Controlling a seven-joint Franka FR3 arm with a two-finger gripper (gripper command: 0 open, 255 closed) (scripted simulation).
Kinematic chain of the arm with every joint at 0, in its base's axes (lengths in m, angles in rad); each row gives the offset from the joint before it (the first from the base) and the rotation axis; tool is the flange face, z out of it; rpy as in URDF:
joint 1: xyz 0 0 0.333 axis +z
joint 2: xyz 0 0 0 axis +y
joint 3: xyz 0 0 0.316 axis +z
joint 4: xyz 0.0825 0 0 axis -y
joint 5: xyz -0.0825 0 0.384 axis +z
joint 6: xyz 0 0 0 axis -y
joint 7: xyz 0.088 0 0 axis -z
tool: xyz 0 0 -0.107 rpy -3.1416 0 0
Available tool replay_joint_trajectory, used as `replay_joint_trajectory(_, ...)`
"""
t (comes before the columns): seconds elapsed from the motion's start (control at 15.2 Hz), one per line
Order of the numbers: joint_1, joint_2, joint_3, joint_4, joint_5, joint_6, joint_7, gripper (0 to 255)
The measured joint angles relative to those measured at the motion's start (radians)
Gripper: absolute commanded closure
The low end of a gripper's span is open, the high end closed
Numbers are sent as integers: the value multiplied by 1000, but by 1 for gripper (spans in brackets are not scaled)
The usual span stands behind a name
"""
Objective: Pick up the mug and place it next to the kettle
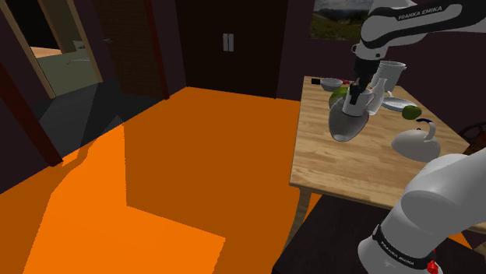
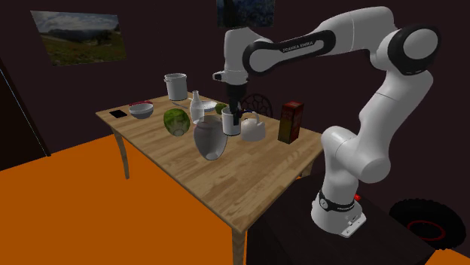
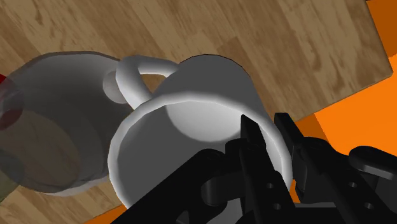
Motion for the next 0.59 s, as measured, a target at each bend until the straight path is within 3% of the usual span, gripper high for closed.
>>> replay_joint_trajectory(0.59,-70,-2,-165,49,-62,-4,-213,255)
